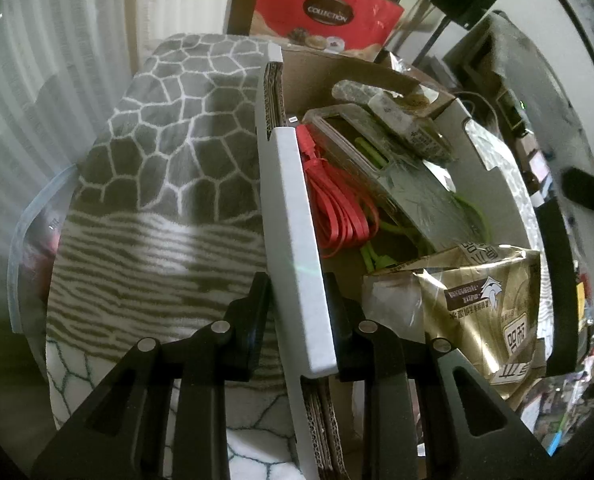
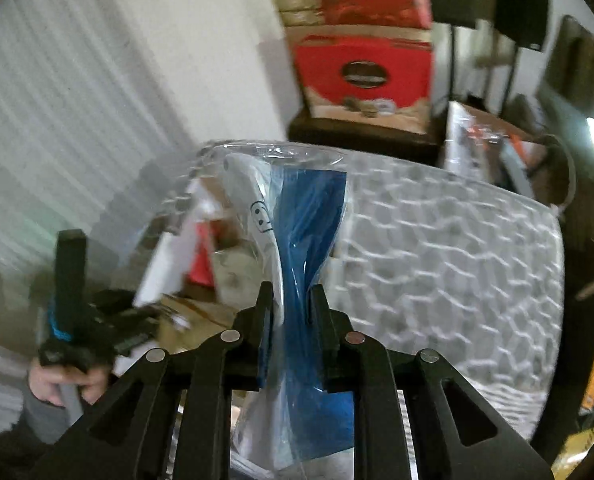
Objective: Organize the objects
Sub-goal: 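Carry the mask bag into the box and release it with the right gripper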
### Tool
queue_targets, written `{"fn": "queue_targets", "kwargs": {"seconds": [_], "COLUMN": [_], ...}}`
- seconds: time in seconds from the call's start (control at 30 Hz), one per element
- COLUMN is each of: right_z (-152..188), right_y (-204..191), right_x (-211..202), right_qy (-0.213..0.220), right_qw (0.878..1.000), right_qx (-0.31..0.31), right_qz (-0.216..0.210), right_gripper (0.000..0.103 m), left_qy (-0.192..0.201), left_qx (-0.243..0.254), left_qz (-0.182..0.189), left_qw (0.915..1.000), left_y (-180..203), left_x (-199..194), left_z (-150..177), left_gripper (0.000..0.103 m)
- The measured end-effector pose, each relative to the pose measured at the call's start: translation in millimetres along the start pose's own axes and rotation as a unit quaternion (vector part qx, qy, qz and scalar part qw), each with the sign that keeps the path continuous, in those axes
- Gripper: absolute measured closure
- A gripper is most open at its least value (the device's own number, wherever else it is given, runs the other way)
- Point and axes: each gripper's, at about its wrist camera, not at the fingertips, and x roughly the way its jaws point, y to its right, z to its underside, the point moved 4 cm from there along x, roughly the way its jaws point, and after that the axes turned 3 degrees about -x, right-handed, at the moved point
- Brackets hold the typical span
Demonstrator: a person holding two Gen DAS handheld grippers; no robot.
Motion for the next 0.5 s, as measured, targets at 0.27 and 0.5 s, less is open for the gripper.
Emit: {"fn": "queue_targets", "kwargs": {"seconds": [0.27,0.5], "right_z": [-14.9,-16.5], "right_y": [-20.8,-15.1], "right_x": [70.0,63.3], "right_qy": [-0.074,-0.054], "right_qw": [0.997,0.998], "right_qx": [0.008,0.036], "right_qz": [0.012,-0.016], "right_gripper": [0.049,0.03], "left_qy": [-0.001,0.008], "left_qx": [-0.008,-0.017], "left_qz": [0.013,0.022], "left_qw": [0.9999,0.9996], "left_y": [-3.0,-8.8], "left_x": [-3.1,-12.5], "left_z": [0.4,-4.3], "left_gripper": [0.078,0.072]}}
